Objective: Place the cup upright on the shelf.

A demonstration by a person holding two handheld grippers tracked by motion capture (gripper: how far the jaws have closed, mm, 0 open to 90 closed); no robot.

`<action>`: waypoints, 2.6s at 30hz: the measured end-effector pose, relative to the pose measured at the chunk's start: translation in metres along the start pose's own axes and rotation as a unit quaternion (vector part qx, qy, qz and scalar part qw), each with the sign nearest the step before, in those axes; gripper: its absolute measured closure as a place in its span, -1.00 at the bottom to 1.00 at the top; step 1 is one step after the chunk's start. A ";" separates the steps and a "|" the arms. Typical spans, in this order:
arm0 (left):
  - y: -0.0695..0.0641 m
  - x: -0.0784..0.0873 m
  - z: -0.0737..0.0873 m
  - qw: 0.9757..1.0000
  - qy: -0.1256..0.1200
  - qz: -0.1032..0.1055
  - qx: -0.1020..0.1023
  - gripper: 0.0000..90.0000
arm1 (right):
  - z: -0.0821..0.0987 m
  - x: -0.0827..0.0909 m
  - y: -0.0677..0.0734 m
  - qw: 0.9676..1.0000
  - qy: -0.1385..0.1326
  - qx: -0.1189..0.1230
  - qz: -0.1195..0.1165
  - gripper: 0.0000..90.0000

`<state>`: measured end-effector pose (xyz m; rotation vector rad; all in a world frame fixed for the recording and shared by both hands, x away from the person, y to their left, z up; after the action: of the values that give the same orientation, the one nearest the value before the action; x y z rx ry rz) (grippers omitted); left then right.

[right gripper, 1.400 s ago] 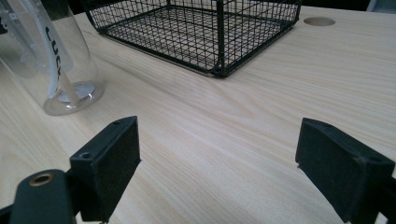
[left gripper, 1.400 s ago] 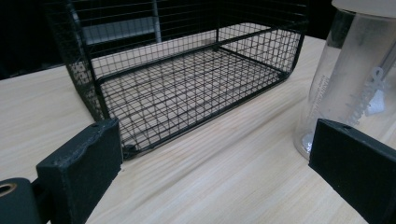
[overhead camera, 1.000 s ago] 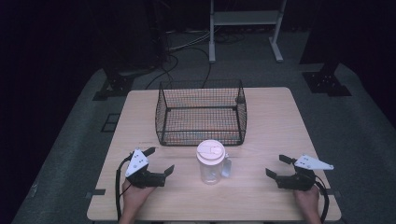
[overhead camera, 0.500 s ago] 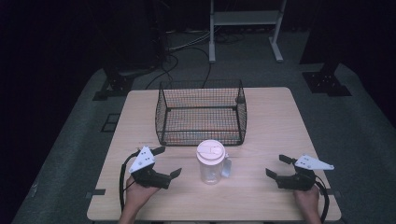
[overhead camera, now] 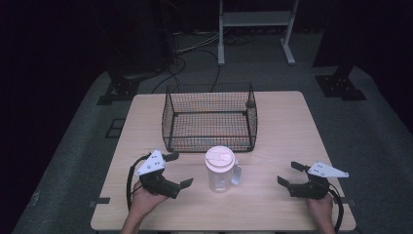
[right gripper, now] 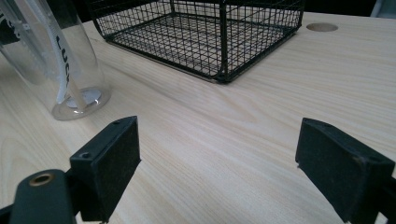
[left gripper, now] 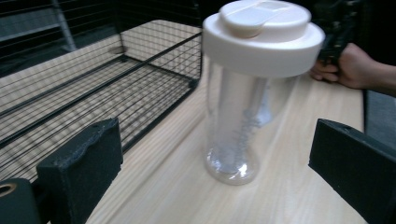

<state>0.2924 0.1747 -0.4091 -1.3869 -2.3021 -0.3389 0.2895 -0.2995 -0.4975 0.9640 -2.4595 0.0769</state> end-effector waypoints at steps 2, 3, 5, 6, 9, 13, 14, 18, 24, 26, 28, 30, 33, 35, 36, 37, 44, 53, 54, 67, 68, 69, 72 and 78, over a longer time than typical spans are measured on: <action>-0.002 -0.001 -0.003 1.000 0.002 0.005 -0.007 -0.96 | 0.000 0.000 0.000 1.000 -0.001 -0.001 -0.001 -0.71; -0.002 -0.002 -0.004 1.000 0.003 0.005 -0.008 -0.96 | 0.000 0.000 0.000 1.000 -0.001 -0.001 -0.001 -0.71; -0.003 -0.003 -0.006 1.000 0.008 0.010 -0.013 -0.96 | 0.000 0.000 0.000 1.000 -0.002 -0.001 -0.002 -0.71; -0.003 -0.005 -0.007 1.000 0.011 0.013 -0.013 -0.96 | 0.000 0.000 0.000 1.000 -0.003 -0.001 -0.002 -0.71; -0.004 -0.009 -0.010 0.999 0.025 0.024 -0.012 -0.96 | 0.000 0.001 0.000 1.000 -0.003 0.000 -0.003 -0.71; -0.006 -0.013 -0.015 0.999 0.031 0.031 -0.019 -0.96 | 0.000 0.001 0.000 1.000 -0.006 0.001 -0.004 -0.71; -0.006 -0.014 -0.016 0.999 0.033 0.034 -0.021 -0.96 | 0.000 0.001 0.000 1.000 -0.006 0.001 -0.005 -0.71; -0.008 -0.016 -0.021 0.998 0.036 0.039 -0.028 -0.96 | 0.000 0.001 0.000 1.000 -0.007 0.002 -0.005 -0.71; -0.010 -0.020 -0.028 0.997 0.042 0.045 -0.036 -0.96 | 0.000 0.001 0.000 1.000 -0.007 0.002 -0.006 -0.71; -0.011 -0.022 -0.030 0.997 0.046 0.046 -0.039 -0.96 | 0.000 0.001 0.000 1.000 -0.008 0.002 -0.006 -0.71; -0.011 -0.024 -0.031 0.997 0.050 0.047 -0.041 -0.96 | 0.000 0.001 0.000 1.000 -0.008 0.002 -0.007 -0.71; -0.011 -0.026 -0.033 0.997 0.053 0.049 -0.042 -0.96 | 0.000 0.001 0.000 1.000 -0.008 0.002 -0.007 -0.71; -0.011 -0.030 -0.036 0.996 0.056 0.051 -0.044 -0.96 | 0.000 0.001 0.000 1.000 -0.008 0.002 -0.008 -0.71; -0.011 -0.032 -0.038 0.996 0.058 0.053 -0.045 -0.96 | 0.000 0.001 0.000 1.000 -0.008 0.003 -0.008 -0.72; -0.010 -0.034 -0.039 0.996 0.060 0.054 -0.046 -0.96 | 0.000 0.001 0.000 1.000 -0.009 0.003 -0.008 -0.71; -0.010 -0.035 -0.040 0.995 0.062 0.057 -0.047 -0.96 | 0.000 0.001 0.000 1.000 -0.008 0.002 -0.008 -0.71; -0.007 -0.046 -0.045 0.994 0.078 0.065 -0.048 -0.96 | 0.000 0.001 0.000 1.000 -0.010 0.002 -0.010 -0.71; -0.005 -0.058 -0.049 0.992 0.095 0.073 -0.051 -0.96 | 0.000 0.002 0.000 1.000 -0.012 0.001 -0.011 -0.71; -0.005 -0.059 -0.049 0.991 0.096 0.073 -0.051 -0.96 | 0.000 0.002 0.000 1.000 -0.012 0.001 -0.012 -0.71; -0.005 -0.074 -0.056 0.989 0.106 0.091 -0.049 -0.96 | 0.000 0.002 0.000 1.000 -0.013 0.001 -0.014 -0.71; -0.004 -0.075 -0.056 0.988 0.108 0.093 -0.050 -0.96 | 0.000 0.002 0.000 1.000 -0.013 0.001 -0.014 -0.72; -0.005 -0.076 -0.057 0.988 0.109 0.095 -0.050 -0.96 | 0.000 0.002 0.000 1.000 -0.013 0.001 -0.014 -0.71; -0.005 -0.081 -0.058 0.987 0.113 0.099 -0.050 -0.96 | 0.000 0.002 0.000 1.000 -0.013 0.001 -0.014 -0.71; -0.007 -0.088 -0.061 0.985 0.123 0.104 -0.055 -0.96 | 0.000 0.002 0.000 1.000 -0.014 0.001 -0.015 -0.71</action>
<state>0.3362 0.0779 -0.3976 -1.5299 -1.9461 -0.5462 0.2884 -0.3009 -0.4967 1.0086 -2.4698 0.0550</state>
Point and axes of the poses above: each handheld gripper's, and its own axes: x roughly backward along the jaws, z roughly out of its underside, y roughly to its left, the point moved 1 cm from there along -x, roughly forward along the jaws, and after that the axes turned 6 degrees about y, right-handed, at the moved point
